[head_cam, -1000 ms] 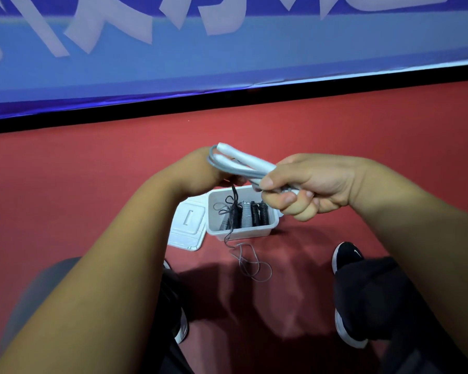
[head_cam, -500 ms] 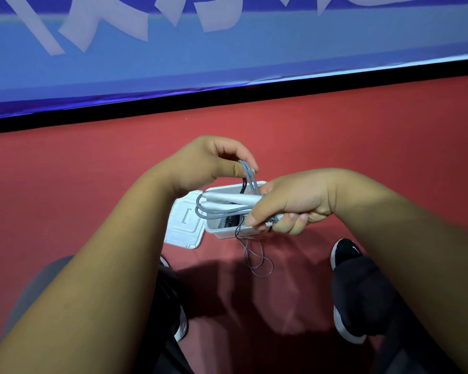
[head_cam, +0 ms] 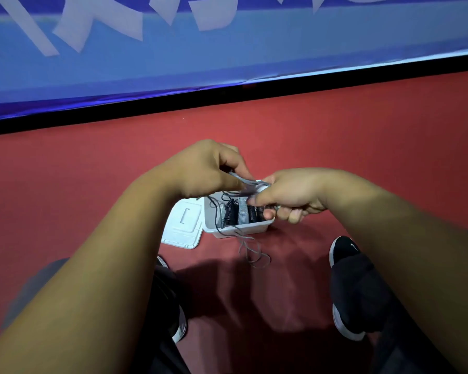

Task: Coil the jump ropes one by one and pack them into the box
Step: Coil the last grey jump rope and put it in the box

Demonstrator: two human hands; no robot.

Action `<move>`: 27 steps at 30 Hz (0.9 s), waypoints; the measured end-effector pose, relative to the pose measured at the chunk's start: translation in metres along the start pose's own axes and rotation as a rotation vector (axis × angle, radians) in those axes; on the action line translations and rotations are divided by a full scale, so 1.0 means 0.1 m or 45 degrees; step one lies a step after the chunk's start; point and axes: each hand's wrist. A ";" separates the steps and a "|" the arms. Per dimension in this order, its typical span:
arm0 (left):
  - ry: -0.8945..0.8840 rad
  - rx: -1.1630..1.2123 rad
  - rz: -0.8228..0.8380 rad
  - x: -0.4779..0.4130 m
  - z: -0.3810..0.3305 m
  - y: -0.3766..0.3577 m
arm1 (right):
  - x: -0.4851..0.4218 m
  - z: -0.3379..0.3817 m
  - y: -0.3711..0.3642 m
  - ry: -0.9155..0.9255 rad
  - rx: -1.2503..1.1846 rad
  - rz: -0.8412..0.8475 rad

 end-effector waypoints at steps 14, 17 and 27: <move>0.438 -0.116 -0.054 -0.07 0.18 -0.15 | 0.06 0.22 0.00 0.271 -0.659 -0.153; 0.449 0.191 -0.126 -0.08 0.11 -0.17 | 0.02 0.22 0.03 0.247 -0.863 -0.268; 0.202 0.714 -0.074 -0.07 0.07 -0.04 | -0.02 0.21 0.19 0.281 -0.941 -0.286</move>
Point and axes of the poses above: each hand's wrist, its own x-axis away from the middle knuckle, its own y-axis out of the back of the hand, z = x × y, and after that the axes turned 7 degrees about -z, right-handed
